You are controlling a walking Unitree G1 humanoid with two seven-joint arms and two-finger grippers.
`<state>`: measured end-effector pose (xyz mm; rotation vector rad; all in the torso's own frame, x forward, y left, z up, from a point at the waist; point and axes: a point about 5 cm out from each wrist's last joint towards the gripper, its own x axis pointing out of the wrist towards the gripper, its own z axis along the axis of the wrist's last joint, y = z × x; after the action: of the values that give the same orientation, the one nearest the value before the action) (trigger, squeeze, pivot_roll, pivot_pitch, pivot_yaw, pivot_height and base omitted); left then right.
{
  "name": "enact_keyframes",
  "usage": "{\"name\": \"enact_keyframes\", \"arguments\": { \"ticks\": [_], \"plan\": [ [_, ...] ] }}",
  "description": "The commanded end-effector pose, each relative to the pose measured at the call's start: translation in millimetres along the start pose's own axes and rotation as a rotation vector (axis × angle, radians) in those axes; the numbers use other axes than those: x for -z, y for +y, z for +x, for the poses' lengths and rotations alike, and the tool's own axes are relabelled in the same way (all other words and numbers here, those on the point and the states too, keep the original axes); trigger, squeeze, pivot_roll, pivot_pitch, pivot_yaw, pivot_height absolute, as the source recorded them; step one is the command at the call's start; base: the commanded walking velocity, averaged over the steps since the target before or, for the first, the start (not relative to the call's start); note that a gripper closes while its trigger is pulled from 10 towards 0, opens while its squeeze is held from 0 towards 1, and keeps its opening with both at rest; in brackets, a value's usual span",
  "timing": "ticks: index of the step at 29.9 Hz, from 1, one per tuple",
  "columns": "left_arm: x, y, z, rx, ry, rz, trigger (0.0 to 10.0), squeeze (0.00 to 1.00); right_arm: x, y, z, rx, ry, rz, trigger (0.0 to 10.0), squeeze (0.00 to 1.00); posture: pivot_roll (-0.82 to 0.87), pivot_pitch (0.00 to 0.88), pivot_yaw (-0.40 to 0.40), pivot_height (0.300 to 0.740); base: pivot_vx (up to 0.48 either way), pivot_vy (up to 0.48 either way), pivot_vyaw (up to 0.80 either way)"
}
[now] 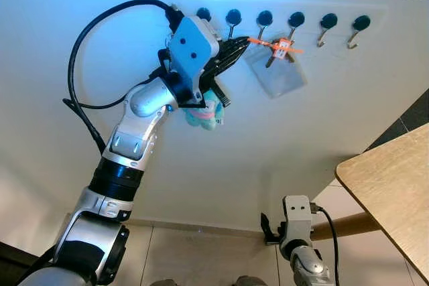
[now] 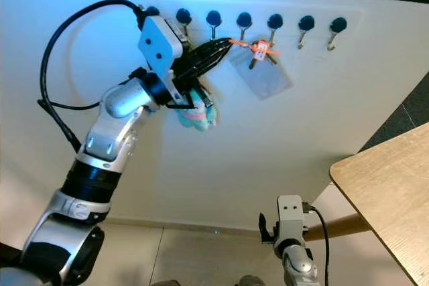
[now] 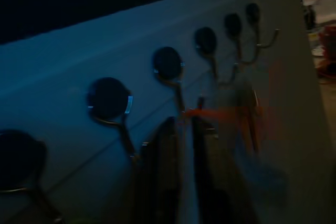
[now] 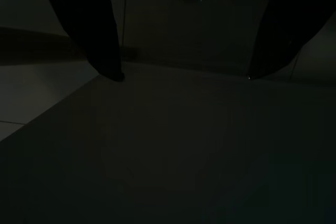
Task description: Hang keys on a hook
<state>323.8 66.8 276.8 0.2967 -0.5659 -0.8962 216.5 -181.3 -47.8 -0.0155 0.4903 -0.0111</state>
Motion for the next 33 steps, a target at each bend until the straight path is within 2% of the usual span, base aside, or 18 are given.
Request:
{"name": "enact_keyframes", "arguments": {
  "ticks": [1,15,16,17,18,19,21,22,25,28,33],
  "plan": [
    [-0.3,11.8,-6.4,-0.078,-0.009,-0.014,10.0,1.00,3.7,-0.4,-2.3,0.005,0.007,0.004,10.0,0.00,0.06,0.074,-0.004,0.740,0.000,0.000,0.00],
    [-1.1,10.7,-6.9,-0.065,-0.016,-0.040,10.0,1.00,3.9,-1.2,-2.6,0.005,0.008,0.003,10.0,0.00,0.06,0.081,-0.005,0.740,0.000,0.000,0.00],
    [-1.4,10.7,-7.4,-0.063,-0.023,-0.061,10.0,1.00,3.9,-1.3,-2.6,0.005,0.008,0.003,10.0,0.00,0.06,0.081,-0.006,0.740,0.000,0.000,0.00],
    [-3.0,9.5,-8.2,-0.046,-0.043,-0.115,10.0,0.00,3.8,-1.4,-2.5,0.005,0.008,0.003,10.0,0.00,0.06,0.081,-0.006,0.740,0.000,0.000,0.00],
    [-4.2,8.4,-8.8,-0.032,-0.058,-0.154,10.0,0.00,3.7,-1.4,-2.4,0.005,0.008,0.003,10.0,0.00,0.06,0.081,-0.006,0.740,0.000,0.000,0.00],
    [-4.2,8.4,-8.8,-0.032,-0.058,-0.154,10.0,0.00,3.7,-1.4,-2.4,0.005,0.008,0.003,10.0,0.00,0.06,0.081,-0.006,0.740,0.000,0.000,0.00],
    [-8.1,0.2,-12.0,0.061,-0.091,-0.273,10.0,0.00,3.6,-1.6,-2.4,0.005,0.008,0.003,10.0,0.00,0.06,0.082,-0.007,0.740,0.000,0.000,0.00],
    [-8.1,0.2,-12.0,0.061,-0.091,-0.273,10.0,0.00,3.6,-1.6,-2.4,0.005,0.008,0.003,10.0,0.00,0.06,0.082,-0.007,0.740,0.000,0.000,0.00],
    [-15.3,-14.3,-21.4,0.227,-0.153,-0.418,10.0,0.00,3.6,-1.6,-2.3,0.004,0.008,0.003,10.0,0.00,0.06,0.082,-0.009,0.740,0.000,0.000,0.00],
    [-17.7,-20.4,-28.7,0.295,-0.194,-0.518,10.0,0.00,3.5,-1.4,-2.2,0.002,0.009,0.002,10.0,0.00,0.06,0.082,-0.009,0.740,0.000,0.000,0.00],
    [-20.7,-28.7,-37.8,0.399,-0.216,-0.575,10.0,0.00,3.2,-1.6,-2.0,0.001,0.009,0.001,10.0,0.00,0.06,0.084,-0.011,0.740,0.000,0.000,0.00]
  ]
}}
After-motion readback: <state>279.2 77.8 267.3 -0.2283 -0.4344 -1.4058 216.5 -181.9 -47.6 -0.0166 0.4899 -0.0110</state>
